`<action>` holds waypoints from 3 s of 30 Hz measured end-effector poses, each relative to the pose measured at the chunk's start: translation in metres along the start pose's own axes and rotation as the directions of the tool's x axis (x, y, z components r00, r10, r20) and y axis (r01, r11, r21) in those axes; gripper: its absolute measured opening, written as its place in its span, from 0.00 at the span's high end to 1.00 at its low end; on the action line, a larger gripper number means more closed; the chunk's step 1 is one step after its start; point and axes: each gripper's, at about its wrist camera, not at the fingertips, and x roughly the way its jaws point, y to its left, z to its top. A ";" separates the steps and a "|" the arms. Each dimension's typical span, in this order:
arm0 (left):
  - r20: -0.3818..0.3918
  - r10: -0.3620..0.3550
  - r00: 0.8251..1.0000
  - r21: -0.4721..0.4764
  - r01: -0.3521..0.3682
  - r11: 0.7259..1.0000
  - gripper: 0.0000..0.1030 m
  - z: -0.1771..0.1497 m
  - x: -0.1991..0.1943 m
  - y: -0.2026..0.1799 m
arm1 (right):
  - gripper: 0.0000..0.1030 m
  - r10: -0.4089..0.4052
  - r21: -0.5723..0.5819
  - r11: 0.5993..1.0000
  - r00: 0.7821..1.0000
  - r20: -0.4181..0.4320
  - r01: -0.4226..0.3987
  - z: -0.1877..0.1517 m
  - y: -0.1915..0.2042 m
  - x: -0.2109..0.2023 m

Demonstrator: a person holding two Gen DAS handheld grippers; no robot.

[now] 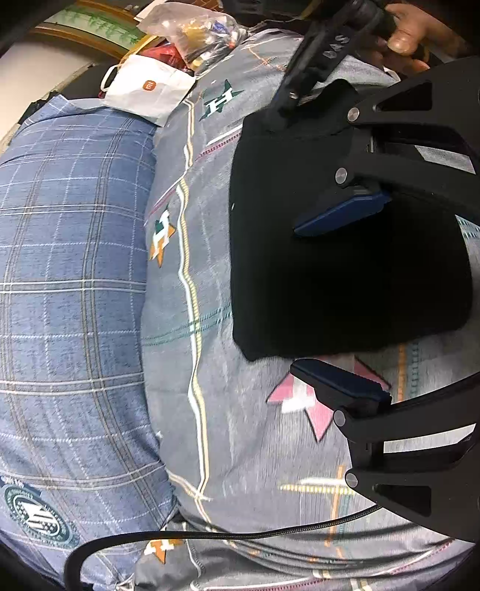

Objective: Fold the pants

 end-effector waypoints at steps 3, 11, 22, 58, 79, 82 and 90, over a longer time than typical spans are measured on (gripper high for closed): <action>0.015 -0.007 1.000 0.021 0.006 1.000 0.33 -0.001 0.002 -0.008 | 0.95 -0.020 -0.049 0.999 1.000 0.016 0.021 0.004 0.003 -0.009; 0.020 0.015 1.000 0.038 -0.016 0.999 0.29 0.001 0.009 -0.014 | 0.95 -0.092 -0.046 0.995 0.996 0.001 0.091 -0.003 -0.006 -0.002; 0.044 0.018 0.999 0.027 -0.020 0.999 0.29 -0.003 -0.010 -0.010 | 0.66 -0.041 -0.067 0.997 0.999 -0.007 0.040 -0.014 0.029 -0.038; 0.094 0.070 0.993 0.002 -0.070 0.998 0.27 -0.016 -0.036 0.005 | 0.56 0.002 -0.116 0.993 0.999 -0.032 -0.006 -0.021 0.071 -0.022; 0.046 0.069 0.997 -0.009 -0.068 0.998 0.25 -0.018 -0.023 0.009 | 0.55 -0.025 -0.074 0.997 0.999 -0.047 0.022 -0.021 0.050 -0.013; 0.039 0.064 0.997 -0.015 -0.063 0.998 0.25 -0.019 -0.021 0.010 | 0.53 -0.030 -0.072 0.997 0.998 -0.057 0.026 -0.021 0.047 -0.010; 0.035 0.065 0.997 -0.019 -0.064 0.998 0.25 -0.019 -0.017 0.013 | 0.53 -0.045 -0.073 0.996 0.998 -0.053 0.041 -0.021 0.044 -0.010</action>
